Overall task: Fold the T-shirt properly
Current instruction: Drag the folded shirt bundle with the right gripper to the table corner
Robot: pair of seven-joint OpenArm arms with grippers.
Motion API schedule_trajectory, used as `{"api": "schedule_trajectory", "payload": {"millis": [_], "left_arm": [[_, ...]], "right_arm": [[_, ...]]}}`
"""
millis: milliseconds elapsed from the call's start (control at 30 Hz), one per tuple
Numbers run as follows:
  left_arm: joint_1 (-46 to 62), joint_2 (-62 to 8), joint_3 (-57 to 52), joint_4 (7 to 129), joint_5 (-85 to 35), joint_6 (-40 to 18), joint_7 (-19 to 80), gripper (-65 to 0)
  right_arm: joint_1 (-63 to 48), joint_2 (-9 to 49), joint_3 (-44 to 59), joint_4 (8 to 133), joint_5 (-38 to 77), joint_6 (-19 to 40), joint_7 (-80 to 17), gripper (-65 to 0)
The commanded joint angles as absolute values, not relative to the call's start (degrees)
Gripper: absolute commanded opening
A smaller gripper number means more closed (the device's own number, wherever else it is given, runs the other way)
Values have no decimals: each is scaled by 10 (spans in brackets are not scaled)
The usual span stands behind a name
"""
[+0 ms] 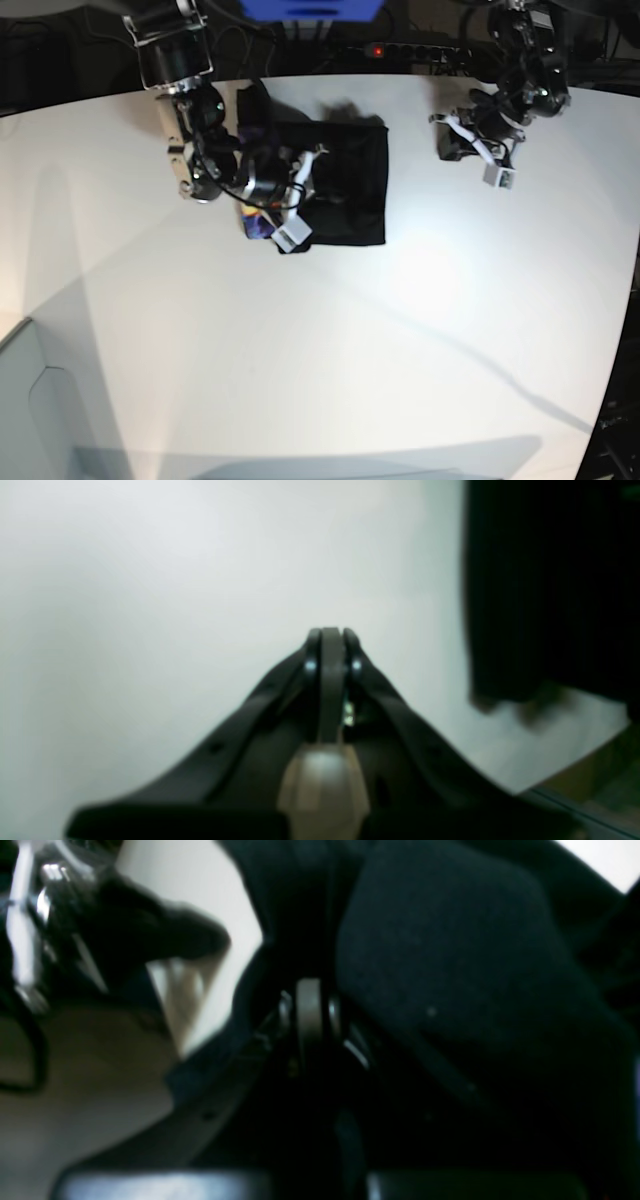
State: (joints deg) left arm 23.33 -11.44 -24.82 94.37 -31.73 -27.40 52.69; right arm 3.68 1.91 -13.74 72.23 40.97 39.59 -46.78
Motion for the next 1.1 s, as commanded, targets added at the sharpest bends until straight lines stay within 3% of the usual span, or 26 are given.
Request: {"api": "schedule_trajectory", "payload": {"millis": [0,100,267,400,767,1067], "left_arm": [[240,-121,-258,946,-301,-268,541,-650],[240,-121,-276,946,-301,-268,543,-650],[241,-122,-288,949,-302,-268,544,-650],[241,-121,-288,950,-302,-268,544,-650],[239,-121,-288,948,-298,-268,540,-650],[235,-121,-288,945,-297,-268,538,-650]], "right_arm": [[44,23,-136,694,400,400,-468,-650],[57,36,-121,608,400,389,-413,-650],[51,63,-44,585,401,250,-327,-650],[42,76,69,585,401,194,-298,-650],[4,80,416,586,400,133,-298,-650],[-35,64,478,586,404,132,-297,-650]]}}
